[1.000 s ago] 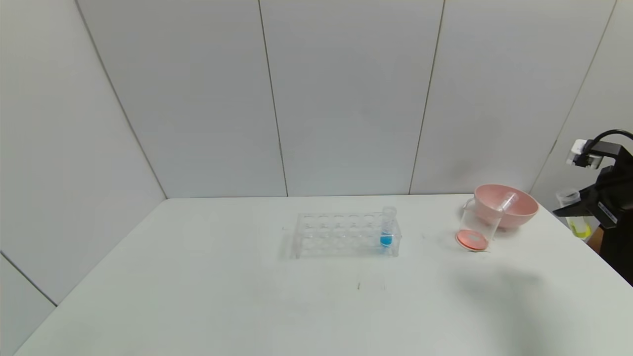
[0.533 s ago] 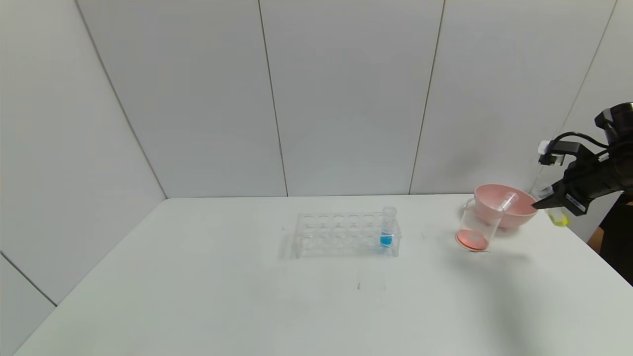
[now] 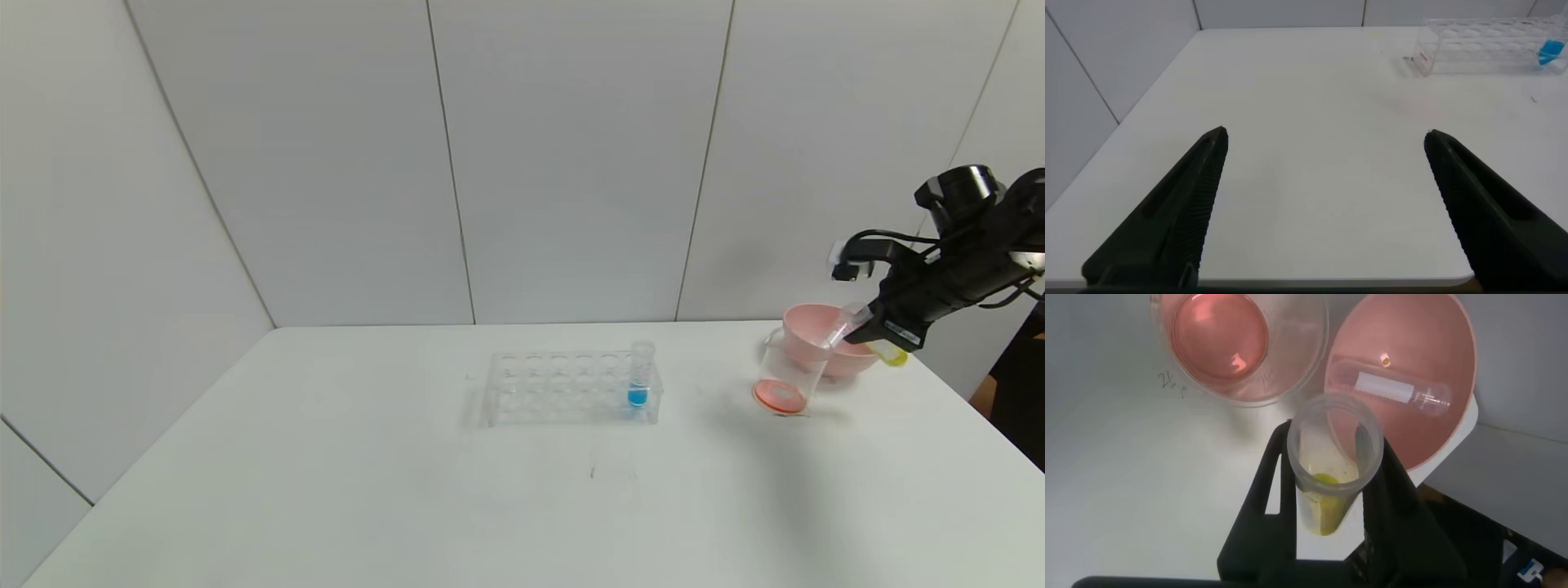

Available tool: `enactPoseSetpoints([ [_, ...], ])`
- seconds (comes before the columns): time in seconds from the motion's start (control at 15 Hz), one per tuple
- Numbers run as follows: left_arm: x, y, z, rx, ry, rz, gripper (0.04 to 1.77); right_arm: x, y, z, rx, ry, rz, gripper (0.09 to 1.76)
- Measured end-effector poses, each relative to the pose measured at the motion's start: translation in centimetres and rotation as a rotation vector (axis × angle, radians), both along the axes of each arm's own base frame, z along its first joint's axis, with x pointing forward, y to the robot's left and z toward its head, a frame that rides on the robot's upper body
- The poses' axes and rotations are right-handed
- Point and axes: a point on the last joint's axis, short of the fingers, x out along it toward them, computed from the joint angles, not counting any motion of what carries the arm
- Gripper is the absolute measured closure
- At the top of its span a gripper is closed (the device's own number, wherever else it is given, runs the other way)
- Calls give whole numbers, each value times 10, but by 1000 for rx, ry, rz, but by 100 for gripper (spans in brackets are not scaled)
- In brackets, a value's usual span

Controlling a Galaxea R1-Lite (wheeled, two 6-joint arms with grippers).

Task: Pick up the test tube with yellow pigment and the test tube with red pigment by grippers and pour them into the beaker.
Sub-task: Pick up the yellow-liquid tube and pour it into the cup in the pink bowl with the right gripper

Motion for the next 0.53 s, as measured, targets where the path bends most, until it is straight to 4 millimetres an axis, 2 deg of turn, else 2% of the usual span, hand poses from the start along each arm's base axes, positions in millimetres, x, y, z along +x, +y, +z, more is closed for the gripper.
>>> enactPoseSetpoints([
  [0.53, 0, 0, 0, 0, 0, 0, 9, -3, 28, 9, -201, -1, -21, 133],
])
